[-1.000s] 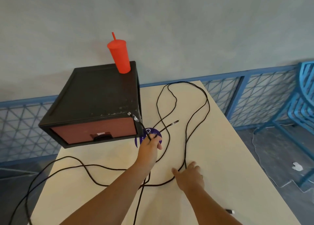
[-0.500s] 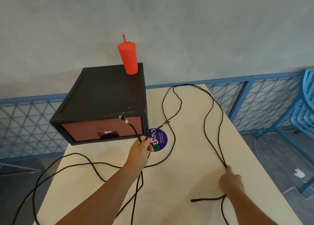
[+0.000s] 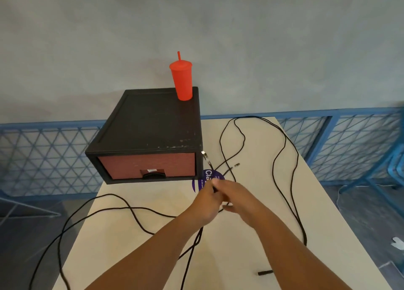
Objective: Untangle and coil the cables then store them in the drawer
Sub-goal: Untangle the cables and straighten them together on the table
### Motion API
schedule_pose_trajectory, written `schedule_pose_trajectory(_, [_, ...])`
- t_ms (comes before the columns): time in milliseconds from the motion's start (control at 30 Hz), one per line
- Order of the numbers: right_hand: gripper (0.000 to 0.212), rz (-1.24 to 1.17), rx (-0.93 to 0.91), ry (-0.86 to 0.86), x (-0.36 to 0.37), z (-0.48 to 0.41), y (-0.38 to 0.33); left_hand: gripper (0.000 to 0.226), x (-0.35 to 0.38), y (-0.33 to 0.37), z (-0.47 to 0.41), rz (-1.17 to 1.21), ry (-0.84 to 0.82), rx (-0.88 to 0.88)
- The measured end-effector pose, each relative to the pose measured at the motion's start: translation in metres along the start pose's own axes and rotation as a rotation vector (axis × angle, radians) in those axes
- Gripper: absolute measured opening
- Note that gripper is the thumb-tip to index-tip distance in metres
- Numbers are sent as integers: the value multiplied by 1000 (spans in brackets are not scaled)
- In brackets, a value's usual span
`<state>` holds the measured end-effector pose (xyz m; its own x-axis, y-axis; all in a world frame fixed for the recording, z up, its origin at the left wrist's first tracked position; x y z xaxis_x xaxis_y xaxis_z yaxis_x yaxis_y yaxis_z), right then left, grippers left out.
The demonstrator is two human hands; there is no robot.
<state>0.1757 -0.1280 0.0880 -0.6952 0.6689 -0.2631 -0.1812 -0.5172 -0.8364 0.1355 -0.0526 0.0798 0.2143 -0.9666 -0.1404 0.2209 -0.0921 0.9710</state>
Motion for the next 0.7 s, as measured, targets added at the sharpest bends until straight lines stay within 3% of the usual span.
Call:
schedule_pose_trajectory(67, [28, 74, -56, 104, 10, -6, -10, 34, 3, 3, 6, -185, 0, 93])
schedule_pose_trajectory(133, [22, -24, -40, 242, 8, -13, -16, 24, 1, 1, 9, -140, -15, 99])
schedule_pose_trajectory(167, [18, -127, -14, 279, 5, -17, -18, 21, 2, 1, 10, 34, -64, 14])
schedule_pose_trajectory(200, [15, -218, 16, 297, 1, -18, -20, 31, -1, -1, 11, 40, -83, 13])
schedule_pose_trajectory(267, [17, -341, 35, 268, -3, -20, -21, 42, -8, 2, 15, 36, -83, 27])
schedule_pose_trajectory(400, [25, -428, -26, 191, 0, -20, -24, 36, -17, 2, 15, 87, -62, 44])
schedule_pose_trajectory(467, [28, -418, -50, 211, -2, -20, -26, 25, -21, -2, 13, 175, -53, 32])
schedule_pose_trajectory(700, [25, -727, -55, 257, -19, -24, -28, 33, -28, -11, 15, 204, -77, -90])
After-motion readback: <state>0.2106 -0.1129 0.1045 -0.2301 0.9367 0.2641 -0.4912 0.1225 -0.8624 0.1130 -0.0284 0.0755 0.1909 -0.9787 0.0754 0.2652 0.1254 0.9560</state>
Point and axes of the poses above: each hand's wrist, its own z-axis away from the middle knuckle, its own x-axis out of the palm, y = z × x, the point moved 3 cm from there along -z, towards the middle knuckle, and after that the axes turned 12 degrees about z, right-handed, at the moved point
